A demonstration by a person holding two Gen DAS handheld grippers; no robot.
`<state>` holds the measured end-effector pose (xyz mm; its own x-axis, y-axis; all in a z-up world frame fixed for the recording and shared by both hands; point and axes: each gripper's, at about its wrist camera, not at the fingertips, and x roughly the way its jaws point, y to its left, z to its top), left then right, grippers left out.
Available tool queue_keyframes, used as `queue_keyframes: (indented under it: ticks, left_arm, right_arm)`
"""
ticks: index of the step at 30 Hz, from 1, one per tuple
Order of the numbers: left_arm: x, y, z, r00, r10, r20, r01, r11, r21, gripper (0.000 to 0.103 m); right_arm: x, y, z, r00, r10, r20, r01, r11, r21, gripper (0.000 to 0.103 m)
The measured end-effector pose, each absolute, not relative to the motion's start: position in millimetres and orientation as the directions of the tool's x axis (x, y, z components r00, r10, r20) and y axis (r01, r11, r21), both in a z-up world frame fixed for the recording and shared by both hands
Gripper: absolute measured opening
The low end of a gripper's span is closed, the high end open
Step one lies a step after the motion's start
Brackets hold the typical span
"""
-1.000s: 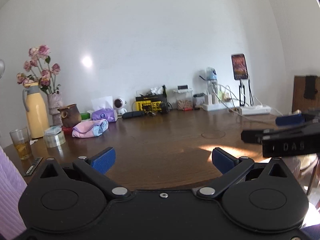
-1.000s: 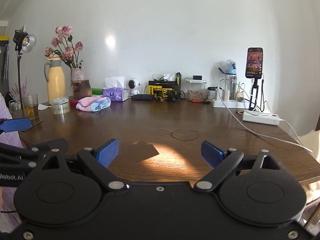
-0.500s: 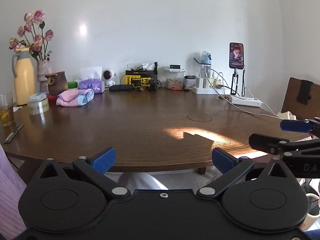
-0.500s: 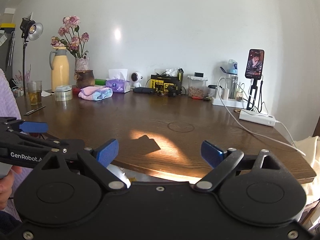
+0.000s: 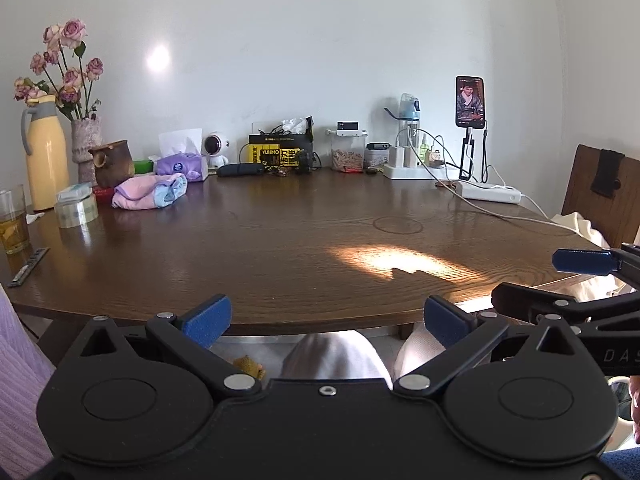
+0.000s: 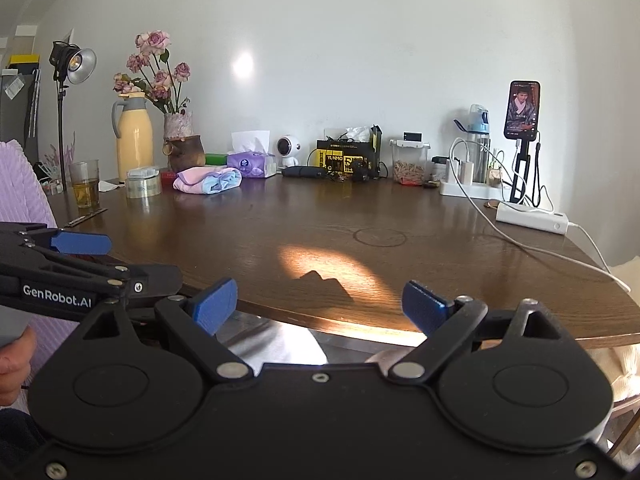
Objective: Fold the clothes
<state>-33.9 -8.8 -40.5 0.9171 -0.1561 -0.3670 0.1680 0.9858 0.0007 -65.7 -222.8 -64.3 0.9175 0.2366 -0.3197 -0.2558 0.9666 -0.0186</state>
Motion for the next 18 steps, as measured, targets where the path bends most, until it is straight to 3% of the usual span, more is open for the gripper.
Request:
queue_keyframes:
  ticks: [5,18]
  left_arm:
    - [-28.8,-6.1,-42.7,0.9,-0.174,-0.399,0.17,0.984,-0.046,0.103]
    - [-31.0,-8.4,-39.9,0.912,-0.167,-0.376,0.175,0.985,-0.013,0.103]
  right_arm:
    - [-65.9,-220.4,-67.0,0.916,0.234,-0.326,-0.257,0.966,-0.029,0.093]
    - [-67.9,-221.4,-67.6,0.924,0.223,-0.311,-0.25,0.967,-0.051,0.093]
